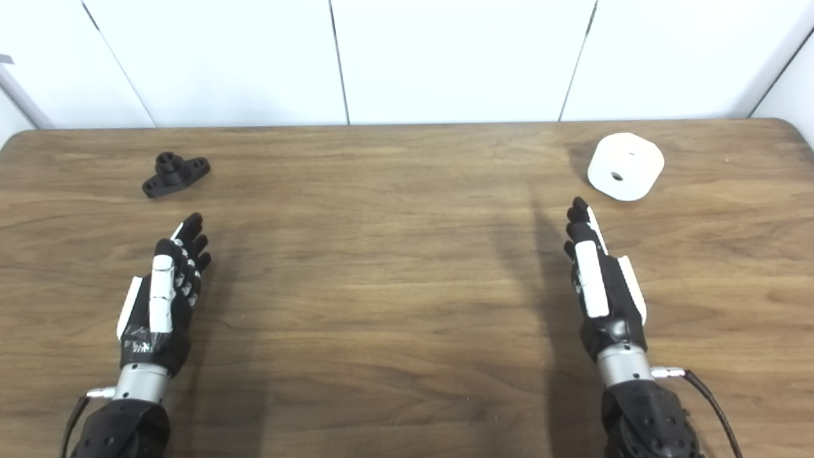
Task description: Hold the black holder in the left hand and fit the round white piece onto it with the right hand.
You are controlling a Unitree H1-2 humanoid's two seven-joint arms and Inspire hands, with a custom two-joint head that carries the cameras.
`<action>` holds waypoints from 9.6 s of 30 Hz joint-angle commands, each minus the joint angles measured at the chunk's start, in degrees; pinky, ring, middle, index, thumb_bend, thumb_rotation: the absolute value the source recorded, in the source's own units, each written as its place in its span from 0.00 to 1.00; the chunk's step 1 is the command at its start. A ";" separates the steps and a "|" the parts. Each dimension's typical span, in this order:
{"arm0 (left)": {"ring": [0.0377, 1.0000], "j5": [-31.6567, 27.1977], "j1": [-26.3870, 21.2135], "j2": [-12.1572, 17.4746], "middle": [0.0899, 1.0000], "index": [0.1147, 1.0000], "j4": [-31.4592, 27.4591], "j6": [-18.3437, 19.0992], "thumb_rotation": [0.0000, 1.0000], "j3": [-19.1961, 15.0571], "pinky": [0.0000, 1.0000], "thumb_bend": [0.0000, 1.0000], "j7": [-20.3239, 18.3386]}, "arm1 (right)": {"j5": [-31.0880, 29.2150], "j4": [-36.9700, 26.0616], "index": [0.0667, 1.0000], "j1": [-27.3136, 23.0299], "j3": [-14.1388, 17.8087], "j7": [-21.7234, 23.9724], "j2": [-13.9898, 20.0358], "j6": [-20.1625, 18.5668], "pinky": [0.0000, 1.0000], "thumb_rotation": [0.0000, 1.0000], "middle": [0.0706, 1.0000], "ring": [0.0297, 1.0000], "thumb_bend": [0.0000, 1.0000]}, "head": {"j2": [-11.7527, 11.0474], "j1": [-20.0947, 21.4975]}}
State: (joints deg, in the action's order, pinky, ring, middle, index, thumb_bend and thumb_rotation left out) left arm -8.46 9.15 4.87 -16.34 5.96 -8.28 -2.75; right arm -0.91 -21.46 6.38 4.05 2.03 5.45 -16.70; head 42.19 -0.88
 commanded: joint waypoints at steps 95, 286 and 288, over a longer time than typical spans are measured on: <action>1.00 32.44 -19.39 18.94 0.95 0.79 12.28 5.38 0.33 -3.87 1.00 0.88 8.30 | -4.03 8.50 1.00 0.49 0.82 1.96 2.58 12.50 1.00 1.00 0.99 1.00 0.66 | -14.74 -14.86; 0.87 53.28 -15.32 11.67 0.74 0.42 1.11 9.27 0.05 30.19 1.00 0.52 -4.99 | -1.07 -5.08 1.00 2.80 -0.08 -0.85 1.57 3.01 1.00 1.00 0.97 0.99 0.62 | -7.40 0.75; 0.87 54.40 -14.04 11.09 0.74 0.42 -0.52 9.57 0.05 31.10 1.00 0.52 -5.81 | -0.57 -5.78 1.00 2.82 -0.21 -0.96 1.50 2.30 1.00 1.00 0.97 0.99 0.60 | -6.91 1.25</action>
State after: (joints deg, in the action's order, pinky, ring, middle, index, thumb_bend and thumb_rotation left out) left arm 44.74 -4.99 16.23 -14.52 16.50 22.03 -7.93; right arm -2.01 -24.44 9.19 3.67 1.34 6.91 -14.89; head 35.24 0.35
